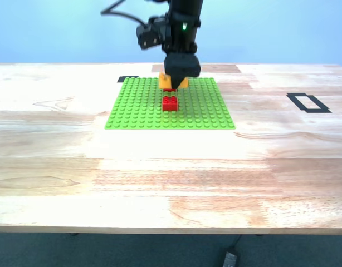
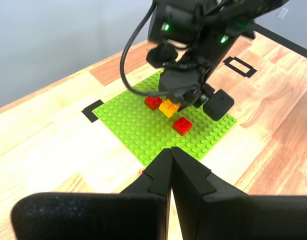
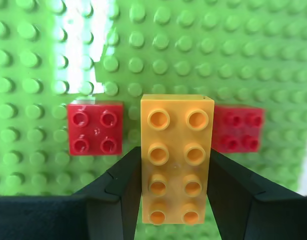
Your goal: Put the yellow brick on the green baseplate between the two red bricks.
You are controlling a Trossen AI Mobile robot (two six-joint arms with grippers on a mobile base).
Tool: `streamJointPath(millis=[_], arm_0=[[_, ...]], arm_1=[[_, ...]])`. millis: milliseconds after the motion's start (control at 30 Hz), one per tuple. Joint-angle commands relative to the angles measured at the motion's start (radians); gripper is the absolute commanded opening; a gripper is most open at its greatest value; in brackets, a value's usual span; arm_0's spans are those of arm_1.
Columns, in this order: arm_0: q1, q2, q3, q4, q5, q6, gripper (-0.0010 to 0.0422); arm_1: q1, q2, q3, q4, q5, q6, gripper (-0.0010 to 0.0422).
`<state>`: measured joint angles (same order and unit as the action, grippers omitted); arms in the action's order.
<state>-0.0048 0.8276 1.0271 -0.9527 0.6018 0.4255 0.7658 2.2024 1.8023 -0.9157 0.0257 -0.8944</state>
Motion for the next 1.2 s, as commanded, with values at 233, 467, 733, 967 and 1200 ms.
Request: streamJointPath(millis=[233,467,733,967,1200], arm_0=[[0.0,-0.001,0.003,0.003,0.0,0.0,0.0],[0.0,-0.002,0.003,0.003,0.0,0.001,0.0],[0.0,-0.003,0.003,0.002,0.0,0.0,0.0],[0.0,-0.009,0.003,-0.002,0.0,0.001,0.0],[0.0,-0.013,0.003,0.002,0.0,0.001,0.0]], arm_1=[[-0.002,0.05,0.014,0.025,-0.027,0.026,0.0001],[-0.01,0.05,0.004,0.045,-0.027,0.026,0.0001],[-0.014,0.049,-0.013,0.069,-0.047,0.035,0.0001],[-0.013,0.05,-0.037,0.108,-0.045,0.051,0.0001],[-0.012,0.05,-0.054,0.111,-0.045,0.048,0.0001]])
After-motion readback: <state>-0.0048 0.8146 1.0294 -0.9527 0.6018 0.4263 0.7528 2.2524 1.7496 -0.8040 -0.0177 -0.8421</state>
